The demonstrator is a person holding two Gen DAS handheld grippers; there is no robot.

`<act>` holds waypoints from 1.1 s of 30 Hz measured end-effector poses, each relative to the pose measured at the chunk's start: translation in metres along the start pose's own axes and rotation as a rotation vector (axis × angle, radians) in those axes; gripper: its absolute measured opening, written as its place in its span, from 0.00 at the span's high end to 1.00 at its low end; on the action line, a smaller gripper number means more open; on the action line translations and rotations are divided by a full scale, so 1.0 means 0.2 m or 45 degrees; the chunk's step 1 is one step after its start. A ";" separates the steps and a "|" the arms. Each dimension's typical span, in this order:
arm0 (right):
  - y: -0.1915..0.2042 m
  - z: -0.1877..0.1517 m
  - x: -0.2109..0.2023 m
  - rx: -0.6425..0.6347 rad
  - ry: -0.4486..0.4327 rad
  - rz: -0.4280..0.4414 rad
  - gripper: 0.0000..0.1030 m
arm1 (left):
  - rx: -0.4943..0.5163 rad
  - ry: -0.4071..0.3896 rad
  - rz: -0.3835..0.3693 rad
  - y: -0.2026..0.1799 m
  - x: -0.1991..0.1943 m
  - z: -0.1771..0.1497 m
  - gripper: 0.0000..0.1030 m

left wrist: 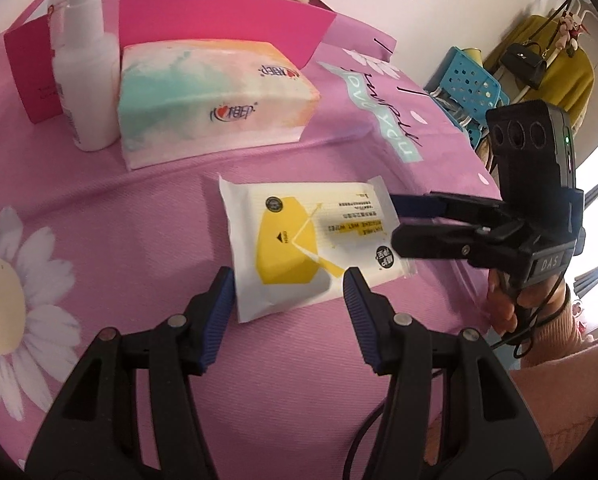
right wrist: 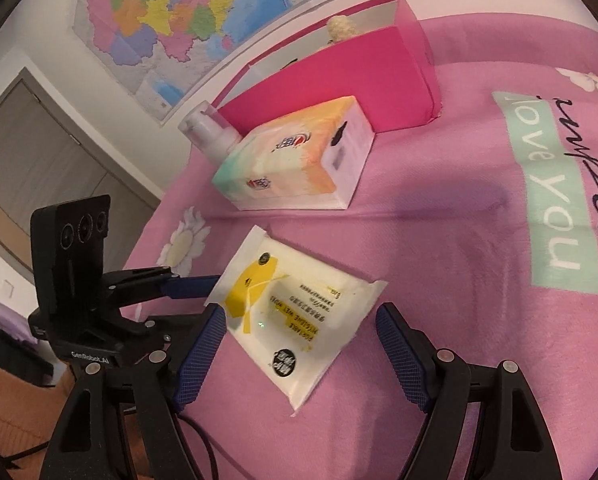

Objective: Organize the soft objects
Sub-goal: 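Move the left gripper to the yellow-printed wet-wipe pack and grasp it, then lift the yellow wet-wipe pack with the left gripper and carry it over the box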

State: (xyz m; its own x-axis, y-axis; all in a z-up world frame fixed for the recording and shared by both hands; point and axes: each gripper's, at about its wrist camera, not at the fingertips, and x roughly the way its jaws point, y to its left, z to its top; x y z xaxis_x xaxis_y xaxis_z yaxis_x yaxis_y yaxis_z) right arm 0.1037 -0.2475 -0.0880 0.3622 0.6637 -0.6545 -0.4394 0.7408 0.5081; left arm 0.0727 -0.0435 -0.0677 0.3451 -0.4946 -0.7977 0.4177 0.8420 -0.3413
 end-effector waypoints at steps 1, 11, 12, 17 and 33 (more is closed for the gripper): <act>0.00 -0.01 0.00 0.004 0.007 0.013 0.29 | 0.000 -0.001 -0.001 -0.01 0.00 0.00 0.45; -0.02 -0.03 0.00 0.055 -0.042 -0.063 0.61 | -0.014 0.002 -0.016 -0.02 0.02 0.01 0.42; -0.02 -0.03 0.00 0.051 -0.044 -0.065 0.62 | -0.016 0.000 -0.010 -0.03 0.02 0.02 0.42; -0.01 -0.01 0.00 0.016 -0.059 -0.099 0.66 | -0.036 -0.032 -0.002 -0.03 -0.01 0.01 0.46; 0.01 0.05 -0.06 -0.013 -0.122 -0.067 0.69 | -0.023 -0.115 0.080 -0.07 -0.10 0.04 0.50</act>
State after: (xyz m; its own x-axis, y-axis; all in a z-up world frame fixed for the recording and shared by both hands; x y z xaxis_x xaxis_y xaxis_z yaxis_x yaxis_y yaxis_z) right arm 0.1070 -0.2532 -0.0736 0.4615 0.6313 -0.6233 -0.4260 0.7740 0.4685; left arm 0.0663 -0.0470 -0.0421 0.4449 -0.4577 -0.7697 0.3784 0.8751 -0.3017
